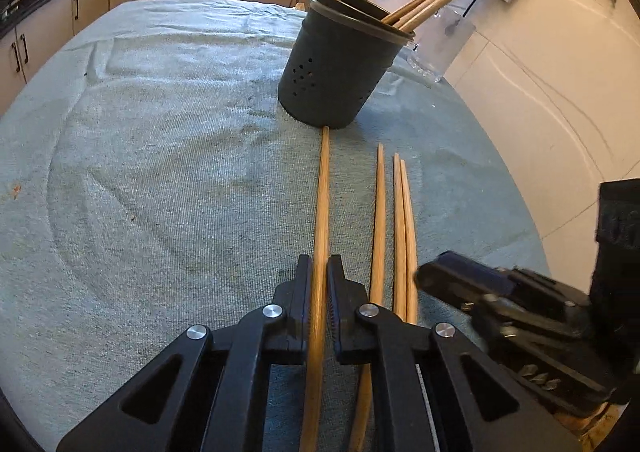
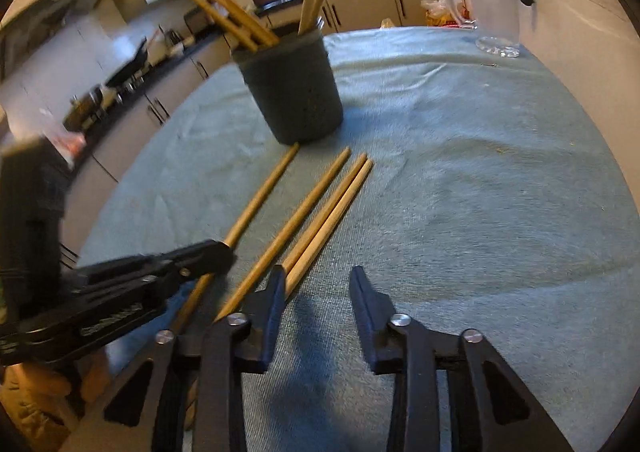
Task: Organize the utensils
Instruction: 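Lower both open tools back to the chopsticks on the towel, then close the left tool on a chopstick while the right tool grasps another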
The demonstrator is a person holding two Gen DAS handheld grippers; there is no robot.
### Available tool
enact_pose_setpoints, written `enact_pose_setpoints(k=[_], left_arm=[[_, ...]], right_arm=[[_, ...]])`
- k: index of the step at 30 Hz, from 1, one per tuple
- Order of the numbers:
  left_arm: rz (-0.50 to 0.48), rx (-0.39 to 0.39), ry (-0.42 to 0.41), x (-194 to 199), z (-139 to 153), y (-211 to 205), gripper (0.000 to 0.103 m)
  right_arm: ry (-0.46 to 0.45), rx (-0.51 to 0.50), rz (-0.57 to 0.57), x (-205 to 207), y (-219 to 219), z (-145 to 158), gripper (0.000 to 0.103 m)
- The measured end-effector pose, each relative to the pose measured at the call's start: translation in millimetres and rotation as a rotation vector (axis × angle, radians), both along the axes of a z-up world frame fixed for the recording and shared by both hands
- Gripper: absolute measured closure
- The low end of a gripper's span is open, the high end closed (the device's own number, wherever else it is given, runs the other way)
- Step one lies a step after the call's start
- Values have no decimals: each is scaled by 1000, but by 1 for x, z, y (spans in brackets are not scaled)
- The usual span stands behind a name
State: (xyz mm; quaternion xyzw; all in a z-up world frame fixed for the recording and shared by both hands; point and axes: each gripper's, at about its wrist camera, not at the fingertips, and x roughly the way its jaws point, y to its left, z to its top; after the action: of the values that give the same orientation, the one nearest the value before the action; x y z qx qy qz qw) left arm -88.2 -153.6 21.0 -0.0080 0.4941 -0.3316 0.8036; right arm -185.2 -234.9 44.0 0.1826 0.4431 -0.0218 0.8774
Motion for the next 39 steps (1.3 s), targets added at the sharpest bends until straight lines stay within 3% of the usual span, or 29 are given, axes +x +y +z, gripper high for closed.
enact_pose_setpoints(k=[5,9,18,23,27,30,35,39], left_arm=[[5,-27,-2,0,0,6,94],[13,-35,-2,-2,3,10,94],[63,7,16,-3,4,7,96],[99,-12,85,-6,4,22,96],[132,-40,137,-13,3,35,95],[128,-17,164,-19,4,36,95],[109,37,241,-2,6,33,94],[84,139,224,17,14,16,80]], right_arm=[[28,-85,-18,12,10,0,86],[65,-131,-45,25,11,2,90],[118,-196,-55,50,15,4,91],[156,-182,-37,33,3,0,90],[192,-220,-38,11,-16,0,87],[222,-258,-50,0,-32,-1,85],[235,-157,-84,-8,-60,0,85],[252,-93,-104,5,-70,0,85]])
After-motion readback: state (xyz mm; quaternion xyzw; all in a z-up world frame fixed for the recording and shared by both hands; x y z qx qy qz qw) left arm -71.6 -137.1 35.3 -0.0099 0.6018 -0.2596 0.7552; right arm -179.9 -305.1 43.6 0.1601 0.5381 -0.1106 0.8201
